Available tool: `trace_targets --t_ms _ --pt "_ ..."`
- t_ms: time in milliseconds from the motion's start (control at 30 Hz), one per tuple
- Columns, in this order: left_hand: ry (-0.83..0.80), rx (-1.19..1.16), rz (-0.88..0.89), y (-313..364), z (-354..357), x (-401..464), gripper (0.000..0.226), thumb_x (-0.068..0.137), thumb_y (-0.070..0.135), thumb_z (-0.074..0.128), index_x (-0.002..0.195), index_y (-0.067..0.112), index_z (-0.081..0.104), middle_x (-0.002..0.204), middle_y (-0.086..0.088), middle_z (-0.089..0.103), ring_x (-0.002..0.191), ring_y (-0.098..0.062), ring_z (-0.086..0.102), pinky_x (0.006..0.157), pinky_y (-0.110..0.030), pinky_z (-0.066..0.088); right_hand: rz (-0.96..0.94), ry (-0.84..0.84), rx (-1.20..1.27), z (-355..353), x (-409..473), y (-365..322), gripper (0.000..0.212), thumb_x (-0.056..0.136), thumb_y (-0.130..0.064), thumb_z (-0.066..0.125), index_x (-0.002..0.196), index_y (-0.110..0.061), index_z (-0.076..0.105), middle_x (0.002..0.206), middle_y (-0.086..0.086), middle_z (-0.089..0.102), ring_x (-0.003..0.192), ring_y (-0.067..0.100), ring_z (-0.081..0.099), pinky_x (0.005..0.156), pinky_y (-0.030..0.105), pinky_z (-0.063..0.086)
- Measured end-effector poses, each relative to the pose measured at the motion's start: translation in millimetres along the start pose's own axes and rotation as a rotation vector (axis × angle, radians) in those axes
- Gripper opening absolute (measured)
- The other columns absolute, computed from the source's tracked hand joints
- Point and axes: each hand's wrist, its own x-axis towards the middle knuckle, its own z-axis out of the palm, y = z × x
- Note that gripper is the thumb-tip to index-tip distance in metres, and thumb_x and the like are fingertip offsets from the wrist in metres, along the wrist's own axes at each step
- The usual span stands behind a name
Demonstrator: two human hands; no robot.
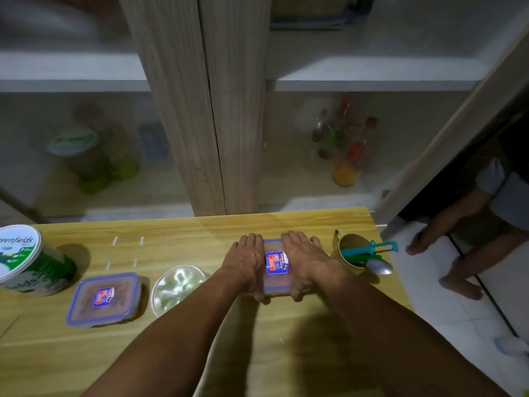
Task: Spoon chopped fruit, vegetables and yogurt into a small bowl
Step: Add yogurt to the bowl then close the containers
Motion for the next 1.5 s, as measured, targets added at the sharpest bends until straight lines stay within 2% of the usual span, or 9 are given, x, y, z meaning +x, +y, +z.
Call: trace_targets --t_ms 100,233,433,633,767,833,900,1033,1500 --pt "0.003 -0.001 0.003 -1.9 -0.8 -2.6 0.142 0.049 0.060 0.086 0.151 0.000 0.009 0.152 -0.017 0.026 0.140 -0.032 0.027 0.119 -0.045 0.024 0.010 -0.007 -0.006 -2.1 -1.9 -1.2 0.137 0.045 -0.037 0.094 0.151 -0.012 0.011 0.152 0.008 0.027 0.141 0.028 0.024 0.117 0.050 0.021" --pt "-0.042 -0.026 -0.037 -0.4 -6.1 -23.0 0.150 0.053 0.062 0.083 0.153 0.001 -0.009 0.164 -0.014 -0.003 0.152 -0.030 -0.005 0.122 -0.055 0.004 0.041 -0.056 0.005 -5.4 -11.3 -8.5 0.149 0.047 -0.041 0.094 0.154 -0.011 -0.005 0.164 0.008 0.004 0.151 0.029 -0.001 0.120 0.055 0.004" --pt "0.010 -0.084 -0.128 -17.6 -2.1 -71.8 0.145 0.058 0.059 0.083 0.154 0.004 -0.012 0.164 -0.012 -0.010 0.152 -0.028 -0.011 0.123 -0.051 -0.002 0.025 -0.007 -0.022 -4.4 -35.7 -39.6 0.146 0.053 -0.037 0.094 0.154 -0.011 -0.007 0.165 0.006 -0.005 0.151 0.029 -0.008 0.120 0.053 0.003" --pt "0.088 -0.158 -0.243 -41.1 17.2 -145.9 0.132 0.063 0.061 0.078 0.156 0.010 -0.001 0.165 -0.009 -0.001 0.153 -0.026 -0.001 0.123 -0.048 0.005 -0.083 0.019 0.043 -2.5 -65.6 -104.2 0.114 0.068 -0.022 0.087 0.153 -0.009 0.012 0.164 0.006 0.011 0.152 0.026 0.005 0.119 0.049 0.016" --pt "0.106 -0.177 -0.349 -71.1 35.9 -204.1 0.110 0.064 0.058 0.078 0.151 0.015 0.027 0.156 -0.007 0.032 0.145 -0.024 0.028 0.117 -0.043 0.025 -0.179 0.065 0.024 6.9 -74.3 -160.0 0.083 0.072 -0.024 0.083 0.142 -0.016 0.038 0.144 0.011 0.048 0.135 0.031 0.042 0.104 0.043 0.037" --pt "0.123 -0.225 -0.411 -90.0 47.1 -228.3 0.095 0.062 0.055 0.081 0.141 0.019 0.044 0.143 -0.005 0.050 0.132 -0.025 0.046 0.105 -0.038 0.041 -0.213 0.062 0.047 12.1 -75.9 -186.9 0.074 0.076 -0.024 0.080 0.140 -0.016 0.044 0.139 0.014 0.053 0.127 0.034 0.050 0.100 0.042 0.043" --pt "0.104 -0.283 -0.490 -108.6 57.0 -250.7 0.087 0.062 0.052 0.082 0.137 0.023 0.049 0.137 -0.004 0.057 0.125 -0.024 0.054 0.097 -0.036 0.048 -0.234 0.041 0.082 16.5 -78.3 -214.4 0.066 0.080 -0.024 0.076 0.139 -0.015 0.047 0.139 0.015 0.052 0.127 0.034 0.050 0.100 0.040 0.044" --pt "0.030 -0.406 -0.652 -146.3 76.3 -292.6 0.072 0.075 0.045 0.076 0.138 0.021 0.050 0.139 -0.003 0.055 0.125 -0.022 0.054 0.099 -0.035 0.049 -0.302 0.026 0.157 30.2 -72.2 -274.7 0.051 0.081 -0.029 0.076 0.127 -0.014 0.059 0.129 0.012 0.061 0.118 0.031 0.057 0.087 0.030 0.044" --pt "0.087 -0.608 -1.004 -308.5 148.1 -398.7 0.039 0.089 0.032 0.055 0.120 0.009 0.059 0.125 -0.013 0.062 0.114 -0.029 0.060 0.085 -0.034 0.049 -0.274 -0.064 0.376 71.5 -31.0 -483.7 0.037 0.089 -0.032 0.064 0.123 -0.019 0.065 0.131 0.008 0.063 0.121 0.026 0.057 0.101 0.035 0.047"
